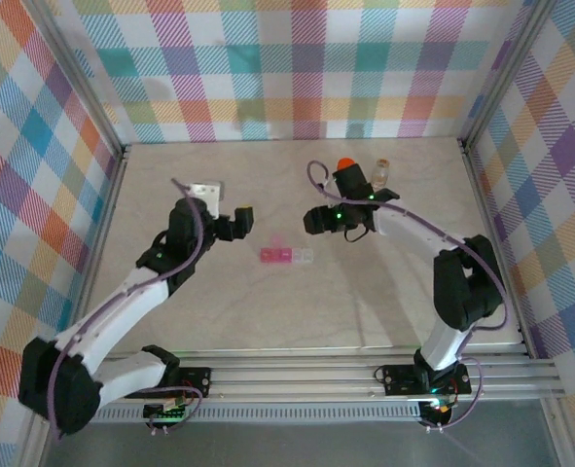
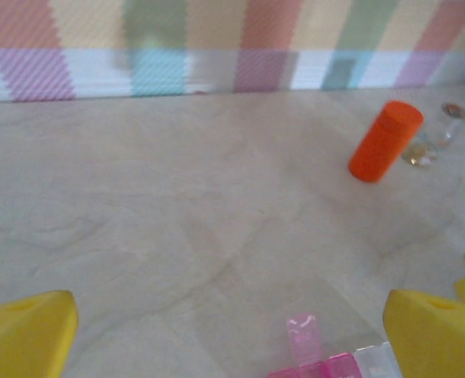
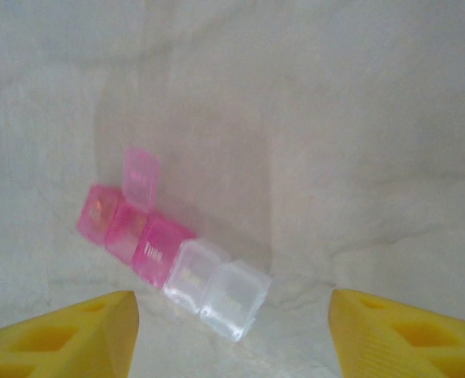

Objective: Sort the pills into containers

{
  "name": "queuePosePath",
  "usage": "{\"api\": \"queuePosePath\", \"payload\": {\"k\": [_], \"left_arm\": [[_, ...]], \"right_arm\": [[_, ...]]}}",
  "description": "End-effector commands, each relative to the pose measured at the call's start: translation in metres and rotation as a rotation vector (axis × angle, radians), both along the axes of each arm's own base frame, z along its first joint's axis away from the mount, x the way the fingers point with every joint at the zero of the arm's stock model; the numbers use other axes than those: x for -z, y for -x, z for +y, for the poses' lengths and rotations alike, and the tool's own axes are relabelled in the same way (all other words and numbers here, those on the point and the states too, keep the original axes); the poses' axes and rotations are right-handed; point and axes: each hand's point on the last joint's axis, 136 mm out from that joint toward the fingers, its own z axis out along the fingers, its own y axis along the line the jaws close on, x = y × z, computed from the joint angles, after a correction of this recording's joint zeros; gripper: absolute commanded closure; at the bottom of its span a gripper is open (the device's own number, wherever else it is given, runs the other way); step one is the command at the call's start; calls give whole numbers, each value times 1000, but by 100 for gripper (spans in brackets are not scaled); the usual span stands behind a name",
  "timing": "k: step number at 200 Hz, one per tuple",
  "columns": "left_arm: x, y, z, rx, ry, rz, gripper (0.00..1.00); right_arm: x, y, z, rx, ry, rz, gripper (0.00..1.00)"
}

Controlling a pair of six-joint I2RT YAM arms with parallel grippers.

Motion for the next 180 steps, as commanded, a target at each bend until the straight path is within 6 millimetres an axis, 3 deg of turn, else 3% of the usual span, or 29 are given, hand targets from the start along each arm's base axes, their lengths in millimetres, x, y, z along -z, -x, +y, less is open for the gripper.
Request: {"api": "queuePosePath", "payload": {"k": [1,21,41,52,85,95,129,180], "left_arm": [[-1,20,25,-114,76,-39,0],[3,48,43,-125,82,-96,0],[2,75,57,-140,202,-186,0],[4,89,60,-126,297,-248,0],[39,114,88,-228,429,-288,0],[40,113,92,-260,444,-275,0],[39,103,71,-180,425,-212,0],[45,97,66,-178,417,-172,0]], "right_arm": [[-20,-34,-42,140,146,-133,32],[-30,-63,-65,234,215,-218,29],[-35,-90,-79,296,258,-260,27],[-35,-104,-82,309,279,-271,25],[-25,-141,-76,304,322,-259,25],[-18,-151,-76,308,347,-247,24],[-3,-180,-81,352,404,-235,22],[25,-197,-91,384,390,-171,20]]}}
